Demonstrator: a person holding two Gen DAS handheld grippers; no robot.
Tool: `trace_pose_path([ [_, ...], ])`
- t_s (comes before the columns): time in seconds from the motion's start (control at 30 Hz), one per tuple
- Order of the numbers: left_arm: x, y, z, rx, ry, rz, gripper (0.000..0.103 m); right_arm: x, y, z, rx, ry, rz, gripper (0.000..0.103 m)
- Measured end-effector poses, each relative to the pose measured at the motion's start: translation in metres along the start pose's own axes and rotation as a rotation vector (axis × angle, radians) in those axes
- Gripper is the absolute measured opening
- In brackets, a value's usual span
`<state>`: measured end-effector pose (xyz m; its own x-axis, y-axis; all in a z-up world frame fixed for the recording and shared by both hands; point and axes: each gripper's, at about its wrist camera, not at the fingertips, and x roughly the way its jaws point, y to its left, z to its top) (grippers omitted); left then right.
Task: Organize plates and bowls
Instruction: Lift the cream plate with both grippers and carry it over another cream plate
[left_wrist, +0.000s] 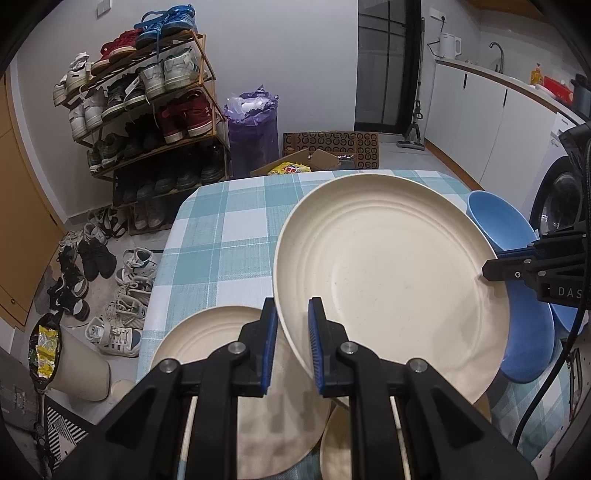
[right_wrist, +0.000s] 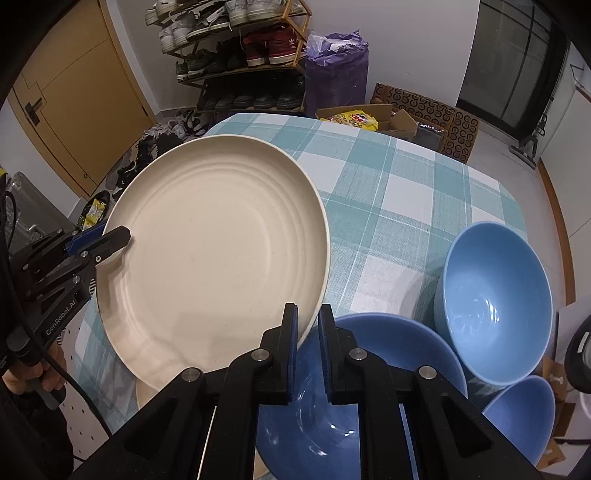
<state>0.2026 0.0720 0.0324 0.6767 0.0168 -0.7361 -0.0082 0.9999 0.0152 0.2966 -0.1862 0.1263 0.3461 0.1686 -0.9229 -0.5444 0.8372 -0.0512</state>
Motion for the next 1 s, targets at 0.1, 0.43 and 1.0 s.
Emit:
trace_pose_path([
  [0.1, -0.007, -0.001, -0.006, -0.003, -0.004, 0.003, 0.014, -0.004, 0.005, -0.007, -0.010, -0.004, 0.000, 0.011],
  [0.43, -0.034, -0.003, -0.028, 0.001, -0.029, 0.015, 0.014, -0.023, 0.020, -0.031, -0.035, -0.034, 0.009, 0.011],
  [1.0, -0.053, -0.012, -0.062, 0.004, -0.050, 0.019, 0.014, -0.019, 0.034, -0.076, -0.050, -0.024, 0.010, 0.012],
])
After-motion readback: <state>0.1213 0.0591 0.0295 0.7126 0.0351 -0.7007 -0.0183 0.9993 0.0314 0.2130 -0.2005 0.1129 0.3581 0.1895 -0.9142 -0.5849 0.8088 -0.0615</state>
